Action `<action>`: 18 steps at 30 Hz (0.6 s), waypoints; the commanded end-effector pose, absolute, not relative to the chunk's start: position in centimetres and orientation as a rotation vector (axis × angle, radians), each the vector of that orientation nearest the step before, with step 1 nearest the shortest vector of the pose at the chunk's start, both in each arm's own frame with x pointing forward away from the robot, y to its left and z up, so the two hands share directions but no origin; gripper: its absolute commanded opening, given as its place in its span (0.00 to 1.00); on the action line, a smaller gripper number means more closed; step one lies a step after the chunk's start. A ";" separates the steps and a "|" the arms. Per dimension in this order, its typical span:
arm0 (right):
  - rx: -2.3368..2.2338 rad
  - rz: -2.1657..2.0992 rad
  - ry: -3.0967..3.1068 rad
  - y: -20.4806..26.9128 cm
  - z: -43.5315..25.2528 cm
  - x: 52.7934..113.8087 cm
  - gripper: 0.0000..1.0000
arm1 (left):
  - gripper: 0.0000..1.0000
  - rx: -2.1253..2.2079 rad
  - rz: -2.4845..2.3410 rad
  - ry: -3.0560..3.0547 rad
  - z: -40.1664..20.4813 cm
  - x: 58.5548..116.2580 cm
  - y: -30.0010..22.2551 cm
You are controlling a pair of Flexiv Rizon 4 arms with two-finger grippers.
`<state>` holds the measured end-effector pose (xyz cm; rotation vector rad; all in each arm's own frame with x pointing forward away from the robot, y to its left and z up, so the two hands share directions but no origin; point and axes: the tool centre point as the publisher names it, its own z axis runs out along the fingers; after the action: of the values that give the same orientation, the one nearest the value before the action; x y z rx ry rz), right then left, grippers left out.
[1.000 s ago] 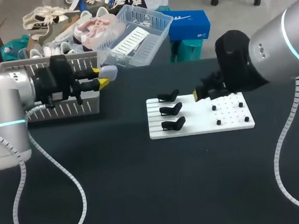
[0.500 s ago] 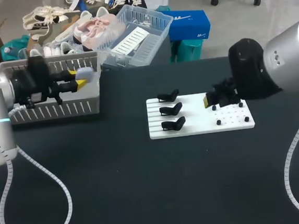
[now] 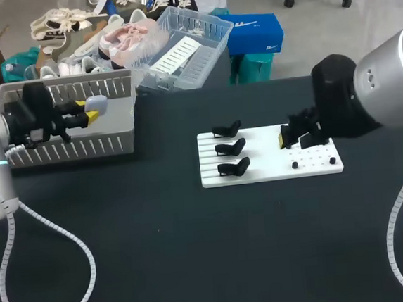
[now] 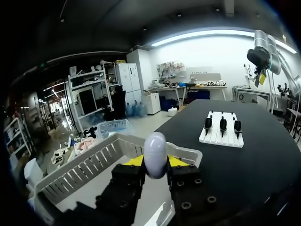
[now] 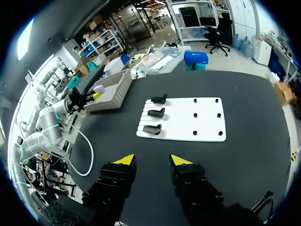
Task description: Pick up each earbud case from the left stands, insert the matching earbuds, close the lid, and place the case in the box.
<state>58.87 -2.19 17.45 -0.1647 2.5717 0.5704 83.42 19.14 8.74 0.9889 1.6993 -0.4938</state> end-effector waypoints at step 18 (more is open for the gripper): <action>-0.072 0.532 2.419 -2.6 17.1 57.5 0.43 | 1.00 0.957 -0.572 1.722 7.7 88.0 18.5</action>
<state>57.83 -2.54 17.30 -0.1200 2.5670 0.5450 87.77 18.46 7.69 0.9462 1.7224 -0.5620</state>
